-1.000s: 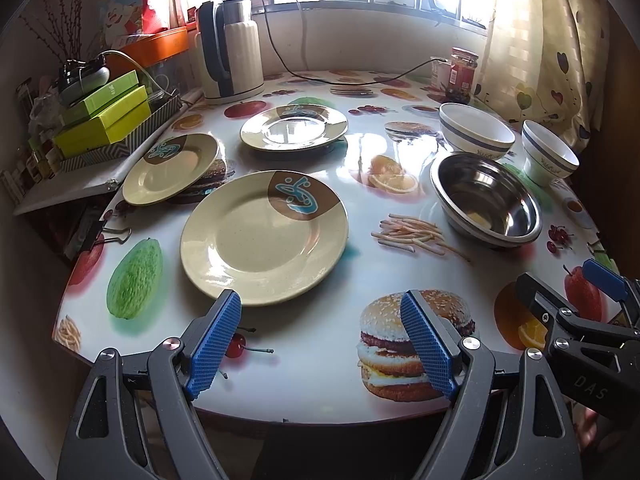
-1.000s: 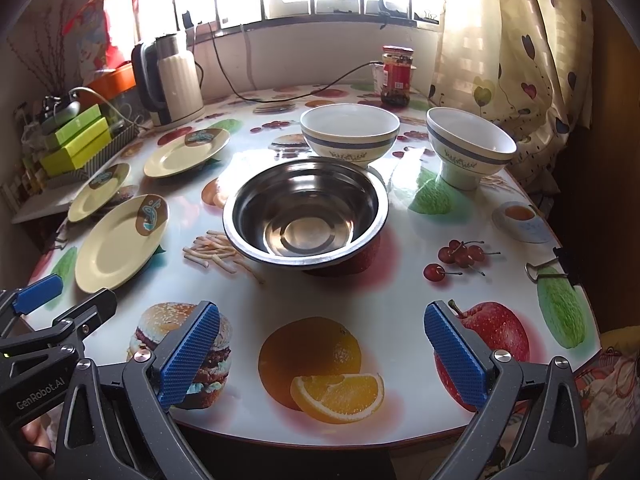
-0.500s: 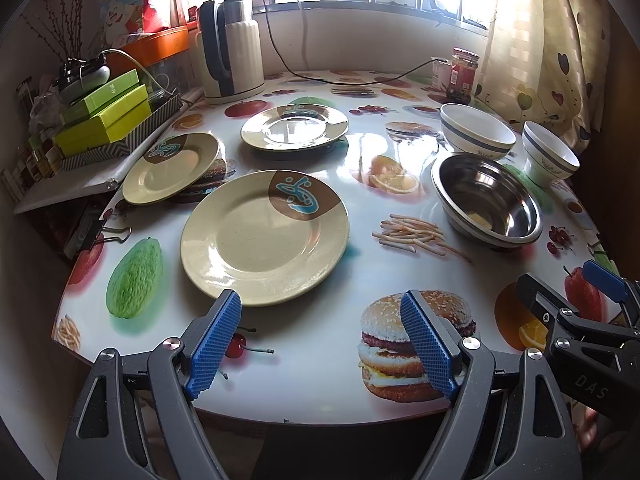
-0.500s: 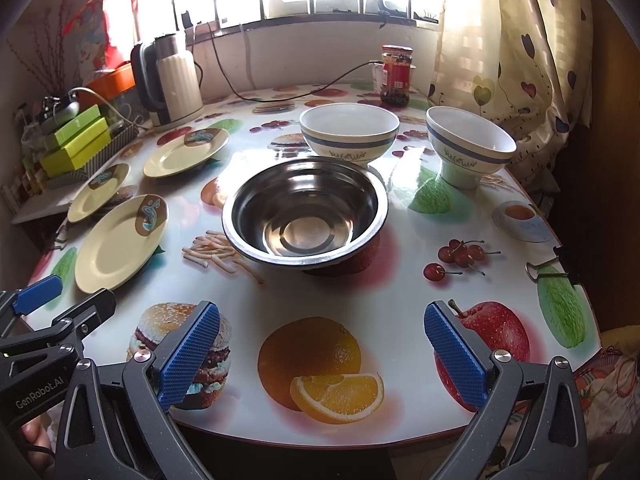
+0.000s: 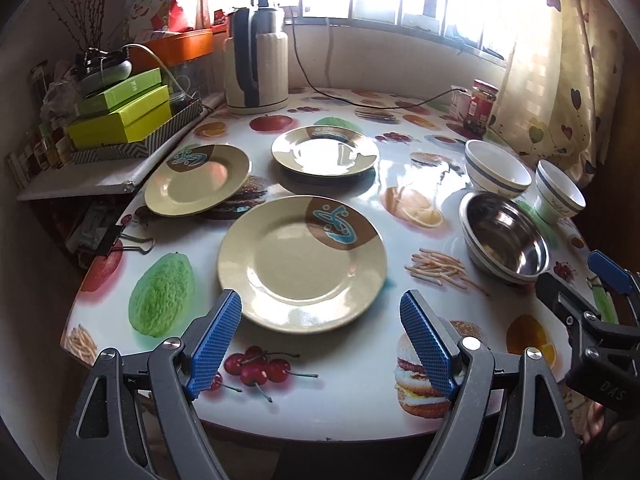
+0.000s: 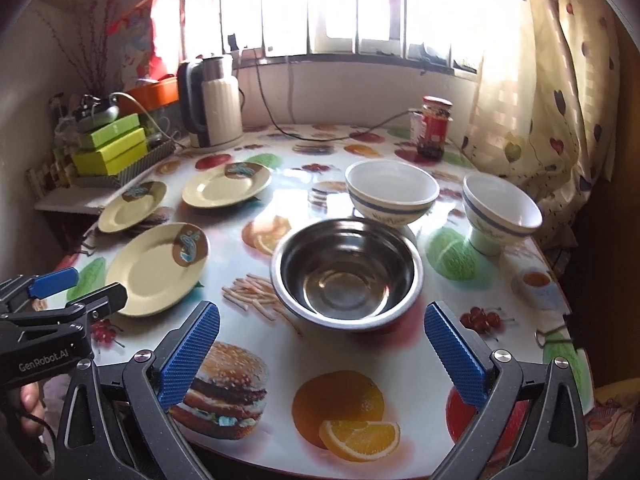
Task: Organize plates and bowls
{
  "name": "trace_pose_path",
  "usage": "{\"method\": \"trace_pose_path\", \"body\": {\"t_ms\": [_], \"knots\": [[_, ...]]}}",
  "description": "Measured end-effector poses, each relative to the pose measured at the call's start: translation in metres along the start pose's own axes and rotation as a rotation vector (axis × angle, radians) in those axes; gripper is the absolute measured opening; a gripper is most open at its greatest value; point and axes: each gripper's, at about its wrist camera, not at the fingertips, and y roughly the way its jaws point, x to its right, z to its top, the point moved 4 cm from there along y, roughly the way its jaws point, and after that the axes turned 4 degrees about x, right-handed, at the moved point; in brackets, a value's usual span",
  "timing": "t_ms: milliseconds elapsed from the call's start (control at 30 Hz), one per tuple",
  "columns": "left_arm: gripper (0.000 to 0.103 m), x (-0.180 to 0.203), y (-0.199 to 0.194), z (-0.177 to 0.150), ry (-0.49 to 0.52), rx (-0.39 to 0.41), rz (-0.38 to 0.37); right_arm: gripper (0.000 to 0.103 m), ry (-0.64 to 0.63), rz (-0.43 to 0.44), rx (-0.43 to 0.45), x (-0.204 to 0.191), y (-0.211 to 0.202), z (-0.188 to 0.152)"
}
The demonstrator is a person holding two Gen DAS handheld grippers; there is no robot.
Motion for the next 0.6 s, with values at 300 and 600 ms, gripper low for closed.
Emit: {"method": "trace_pose_path", "body": {"t_ms": [300, 600], "knots": [[0.062, -0.072, 0.000, 0.027, -0.088, 0.014, 0.101, 0.090, -0.045, 0.188, 0.025, -0.035, 0.018, 0.060], [0.053, -0.132, 0.004, 0.054, -0.175, 0.039, 0.157, 0.067, -0.156, 0.343, -0.020, -0.097, 0.053, 0.111]]}}
